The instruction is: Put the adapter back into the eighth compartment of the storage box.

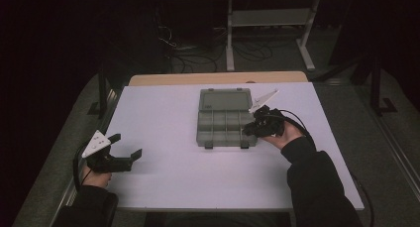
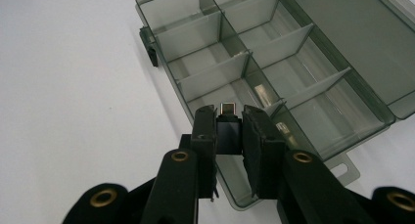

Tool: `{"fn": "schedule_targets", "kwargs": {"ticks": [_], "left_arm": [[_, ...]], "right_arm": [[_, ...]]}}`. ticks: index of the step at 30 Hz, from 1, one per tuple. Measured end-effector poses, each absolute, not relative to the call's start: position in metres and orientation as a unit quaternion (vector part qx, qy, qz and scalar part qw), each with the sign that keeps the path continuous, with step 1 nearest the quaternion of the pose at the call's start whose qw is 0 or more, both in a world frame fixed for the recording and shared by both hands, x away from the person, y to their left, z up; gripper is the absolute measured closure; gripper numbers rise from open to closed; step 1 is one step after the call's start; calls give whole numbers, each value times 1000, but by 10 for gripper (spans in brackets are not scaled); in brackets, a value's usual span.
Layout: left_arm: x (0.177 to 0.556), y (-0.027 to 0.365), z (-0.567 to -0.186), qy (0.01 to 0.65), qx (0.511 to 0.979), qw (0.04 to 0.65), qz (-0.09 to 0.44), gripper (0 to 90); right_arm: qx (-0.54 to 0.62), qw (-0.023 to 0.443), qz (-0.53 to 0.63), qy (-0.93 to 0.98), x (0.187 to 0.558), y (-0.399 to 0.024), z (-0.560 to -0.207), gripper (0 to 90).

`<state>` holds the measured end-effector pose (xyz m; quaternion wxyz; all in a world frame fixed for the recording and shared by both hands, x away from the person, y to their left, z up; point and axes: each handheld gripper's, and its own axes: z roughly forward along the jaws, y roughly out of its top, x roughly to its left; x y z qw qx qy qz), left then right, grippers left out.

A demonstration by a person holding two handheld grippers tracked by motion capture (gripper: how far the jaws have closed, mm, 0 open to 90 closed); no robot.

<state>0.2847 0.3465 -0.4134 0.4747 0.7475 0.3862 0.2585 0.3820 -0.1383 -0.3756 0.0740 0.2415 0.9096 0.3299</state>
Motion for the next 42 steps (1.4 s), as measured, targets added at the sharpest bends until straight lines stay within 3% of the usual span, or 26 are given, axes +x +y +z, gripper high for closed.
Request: {"fn": "schedule_targets", "kwargs": {"ticks": [31, 34, 37, 42], "left_arm": [[285, 346, -414, 383, 751, 473, 257, 0], [285, 346, -414, 383, 751, 473, 258, 0], [285, 346, -414, 383, 751, 472, 258, 0], [285, 346, -414, 383, 751, 473, 258, 0]], "right_arm": [[272, 62, 278, 919, 405, -139, -407, 743], [275, 61, 281, 918, 405, -138, -407, 653], [275, 61, 282, 917, 405, -138, -407, 650], [284, 75, 281, 913, 405, -138, -406, 487]]}}
